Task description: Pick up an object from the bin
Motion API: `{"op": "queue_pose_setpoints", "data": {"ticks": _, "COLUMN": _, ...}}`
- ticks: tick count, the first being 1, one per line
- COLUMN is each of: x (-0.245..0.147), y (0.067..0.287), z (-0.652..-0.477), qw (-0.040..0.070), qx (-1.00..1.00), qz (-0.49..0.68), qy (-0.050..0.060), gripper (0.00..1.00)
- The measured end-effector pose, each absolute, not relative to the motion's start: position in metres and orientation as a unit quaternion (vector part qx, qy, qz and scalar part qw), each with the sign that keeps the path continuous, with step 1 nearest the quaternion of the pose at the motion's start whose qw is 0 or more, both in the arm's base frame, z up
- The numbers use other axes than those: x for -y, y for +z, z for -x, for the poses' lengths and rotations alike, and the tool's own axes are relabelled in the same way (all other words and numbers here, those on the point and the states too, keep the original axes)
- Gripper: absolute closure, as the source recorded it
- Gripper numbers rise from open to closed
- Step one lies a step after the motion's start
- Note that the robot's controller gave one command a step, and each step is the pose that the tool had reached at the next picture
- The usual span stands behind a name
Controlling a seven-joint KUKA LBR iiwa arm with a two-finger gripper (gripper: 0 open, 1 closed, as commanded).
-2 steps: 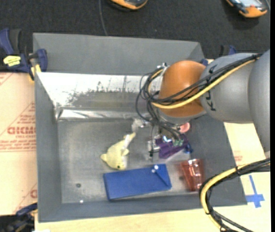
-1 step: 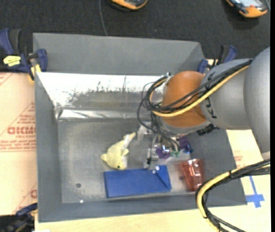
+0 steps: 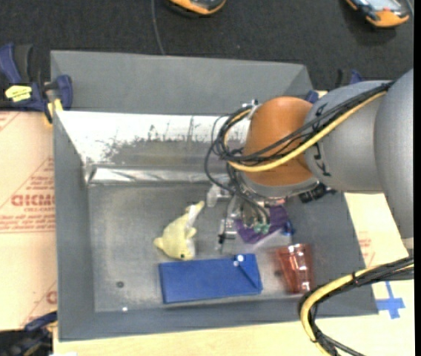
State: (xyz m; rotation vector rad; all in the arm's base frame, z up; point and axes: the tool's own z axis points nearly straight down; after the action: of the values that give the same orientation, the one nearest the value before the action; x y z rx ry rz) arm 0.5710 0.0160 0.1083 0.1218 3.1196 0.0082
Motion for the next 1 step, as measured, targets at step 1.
{"op": "queue_pose_setpoints", "data": {"ticks": 1, "x": -0.0382, "y": 0.1266, "z": -0.5775, "qw": 0.010, "qx": -0.994, "qz": 0.112, "qy": 0.002, "gripper": 0.00}}
